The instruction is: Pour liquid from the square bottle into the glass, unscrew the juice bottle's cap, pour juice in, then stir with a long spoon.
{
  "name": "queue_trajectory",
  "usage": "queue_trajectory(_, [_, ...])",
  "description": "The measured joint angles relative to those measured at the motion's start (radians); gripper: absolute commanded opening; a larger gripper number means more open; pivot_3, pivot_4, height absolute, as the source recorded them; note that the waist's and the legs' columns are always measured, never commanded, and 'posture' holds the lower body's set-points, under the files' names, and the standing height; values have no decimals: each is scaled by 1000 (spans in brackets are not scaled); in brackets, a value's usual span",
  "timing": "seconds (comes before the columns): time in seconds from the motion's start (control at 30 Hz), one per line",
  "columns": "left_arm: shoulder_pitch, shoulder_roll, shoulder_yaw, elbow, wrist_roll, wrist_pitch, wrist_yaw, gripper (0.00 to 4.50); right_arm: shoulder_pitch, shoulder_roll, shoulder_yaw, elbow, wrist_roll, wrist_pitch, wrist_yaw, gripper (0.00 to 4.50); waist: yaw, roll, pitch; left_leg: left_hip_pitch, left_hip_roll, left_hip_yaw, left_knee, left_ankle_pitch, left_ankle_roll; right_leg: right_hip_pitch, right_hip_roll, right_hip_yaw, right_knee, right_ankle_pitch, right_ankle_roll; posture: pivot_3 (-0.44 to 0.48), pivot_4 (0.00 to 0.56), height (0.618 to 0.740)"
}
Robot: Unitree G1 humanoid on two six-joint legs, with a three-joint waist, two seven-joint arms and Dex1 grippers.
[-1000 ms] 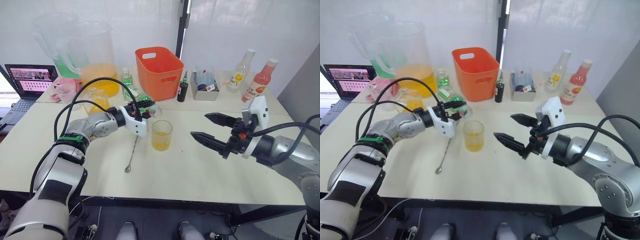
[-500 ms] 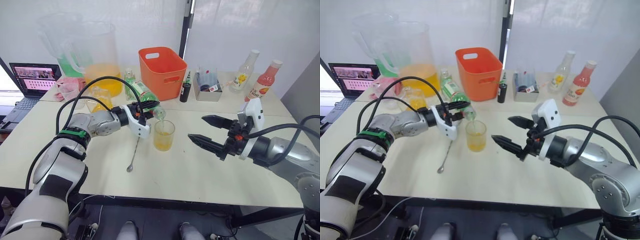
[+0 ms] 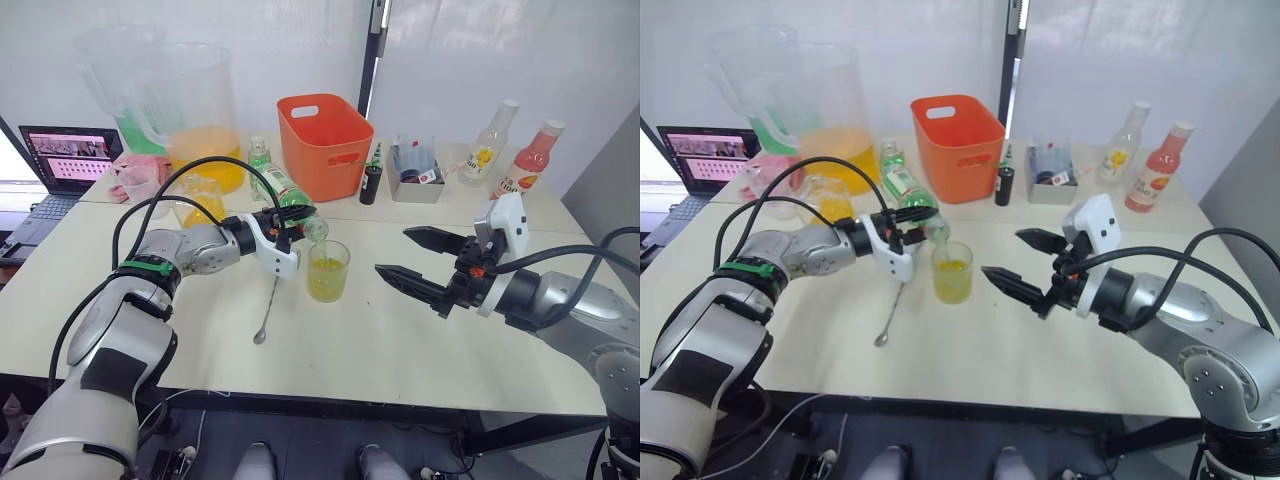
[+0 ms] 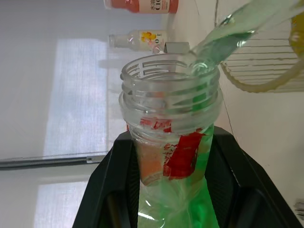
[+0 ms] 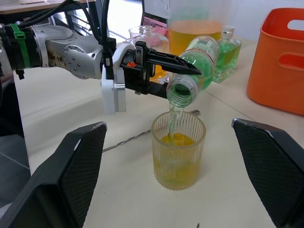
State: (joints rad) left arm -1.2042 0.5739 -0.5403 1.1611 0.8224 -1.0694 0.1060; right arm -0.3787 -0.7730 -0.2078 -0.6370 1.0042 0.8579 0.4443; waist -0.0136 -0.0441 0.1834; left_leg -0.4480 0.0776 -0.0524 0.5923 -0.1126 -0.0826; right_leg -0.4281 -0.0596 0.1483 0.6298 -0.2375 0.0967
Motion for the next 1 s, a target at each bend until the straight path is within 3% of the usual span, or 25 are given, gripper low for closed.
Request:
queue_trajectory(0.3, [83,-60,128,-22,-347,1,-401,1449,10,0,0,-3,0,0,3,4477,-3,0,0,1,0,0,0,0,0,0,0,0,2,0,0,0,150,740])
queue_trajectory(0.6, [121,-54,264,-164,-574,153,-592,1449,-7,0,9,6,-2,0,39,4477,-7,0,0,2,0,-1,1,0,0,2,0,0,2,0,0,0,150,740])
queue_trajectory(0.77, [198,-42,379,-387,-803,366,-748,1449,-60,0,42,52,-11,-1,87,4477,-12,0,0,2,0,-1,1,0,0,2,0,0,3,0,-1,0,150,740])
queue_trajectory(1.0, [432,42,500,-857,-1146,842,-938,1449,-98,-20,72,117,-41,-5,200,4477,-31,0,0,3,0,-1,1,0,0,3,0,0,4,1,-2,0,150,740])
